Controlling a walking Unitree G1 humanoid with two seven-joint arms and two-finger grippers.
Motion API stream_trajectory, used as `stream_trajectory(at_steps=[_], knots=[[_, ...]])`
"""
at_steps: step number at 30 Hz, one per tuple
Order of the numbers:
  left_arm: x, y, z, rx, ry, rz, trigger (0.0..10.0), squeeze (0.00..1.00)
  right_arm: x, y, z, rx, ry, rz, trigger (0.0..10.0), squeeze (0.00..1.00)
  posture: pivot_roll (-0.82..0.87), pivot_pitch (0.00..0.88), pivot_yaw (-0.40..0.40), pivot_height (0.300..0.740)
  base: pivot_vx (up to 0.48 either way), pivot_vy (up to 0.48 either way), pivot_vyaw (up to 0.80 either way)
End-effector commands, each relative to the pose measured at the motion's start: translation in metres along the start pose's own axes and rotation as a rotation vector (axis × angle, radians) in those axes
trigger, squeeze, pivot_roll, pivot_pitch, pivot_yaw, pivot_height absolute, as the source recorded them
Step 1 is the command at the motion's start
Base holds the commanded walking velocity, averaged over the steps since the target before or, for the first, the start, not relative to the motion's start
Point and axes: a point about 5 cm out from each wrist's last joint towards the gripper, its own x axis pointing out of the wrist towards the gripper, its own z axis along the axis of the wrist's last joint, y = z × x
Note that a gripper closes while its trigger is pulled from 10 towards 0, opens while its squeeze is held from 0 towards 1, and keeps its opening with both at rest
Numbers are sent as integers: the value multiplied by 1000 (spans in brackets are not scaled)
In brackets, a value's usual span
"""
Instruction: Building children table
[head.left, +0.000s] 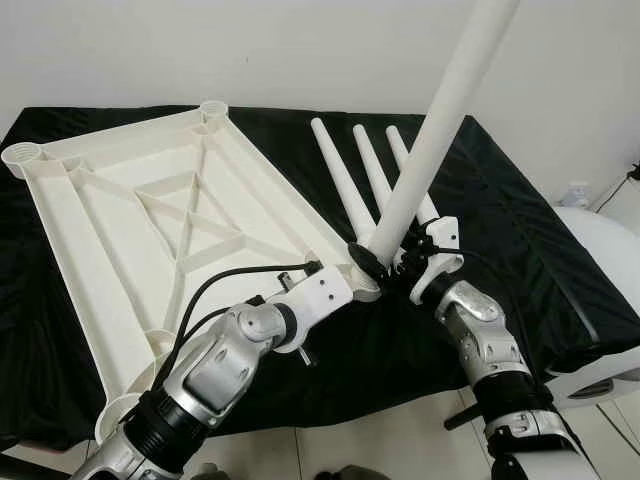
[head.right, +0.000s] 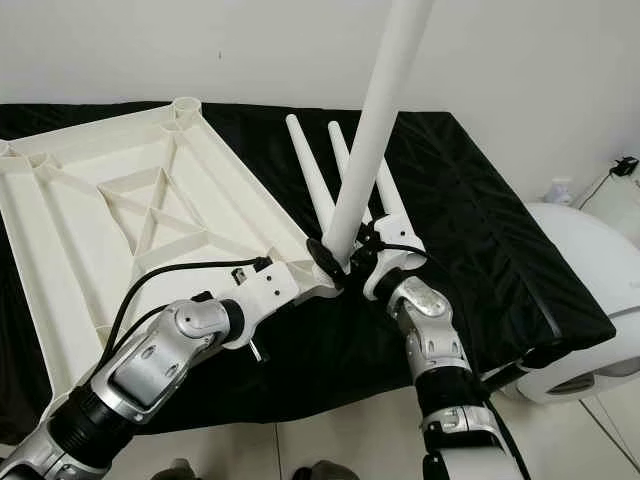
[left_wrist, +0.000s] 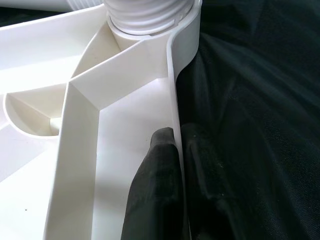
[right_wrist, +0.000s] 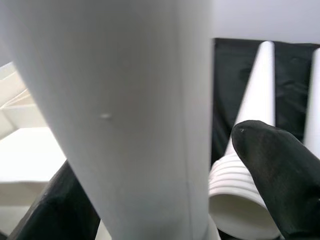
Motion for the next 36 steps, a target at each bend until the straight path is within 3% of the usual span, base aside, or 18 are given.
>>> stream_trajectory(at_steps=[1, 17, 18, 19, 20, 21, 22, 32, 33, 34, 36], knots=[[6, -15, -3, 0, 0, -117, 10000, 0, -1, -5, -3, -22, 27, 15, 10000, 0, 20, 0, -99, 740, 0, 0, 0], [5, -13, -3, 5, 4, -110, 10000, 0, 13, -16, -4, -39, 79, 121, 10000, 0, 42, 0, -103, 740, 0, 0, 0], [5, -13, -3, 5, 5, -109, 10000, 0, 13, -16, -5, -39, 82, 125, 6980, 0, 42, 0, -105, 740, 0, 0, 0], [5, -13, -3, 5, 5, -109, 10000, 0, 13, -16, -5, -39, 82, 125, 6980, 0, 42, 0, -105, 740, 0, 0, 0], [5, -13, -3, 4, 5, -108, 10000, 0, 13, -17, -6, -38, 87, 130, 3255, 0, 43, 0, -106, 740, 0, 0, 0], [5, -13, -3, 4, 5, -108, 10000, 0, 13, -17, -6, -38, 87, 130, 3255, 0, 43, 0, -106, 740, 0, 0, 0], [5, -13, -4, 3, 5, -107, 10000, 0, 11, -16, -8, -31, 93, 140, 0, 0, 43, 0, -109, 740, 0, 0, 0], [5, -16, -4, -2, 3, -112, 10000, 0, 6, -10, -16, 12, 83, 174, 0, 0, 36, 0, -112, 740, 0, 0, 0], [5, -16, -4, -2, 3, -113, 10000, 0, 6, -8, -16, 15, 76, 169, 7529, 0, 35, 0, -113, 740, 0, 0, 0], [6, -16, -4, -2, 3, -114, 10000, 0, 6, -7, -17, 19, 71, 164, 10000, 0, 35, 0, -113, 740, 0, 0, 0], [6, -17, -4, -2, 3, -115, 10000, 0, 6, -5, -16, 26, 60, 154, 10000, 0, 35, 0, -113, 740, 0, 0, 0]])
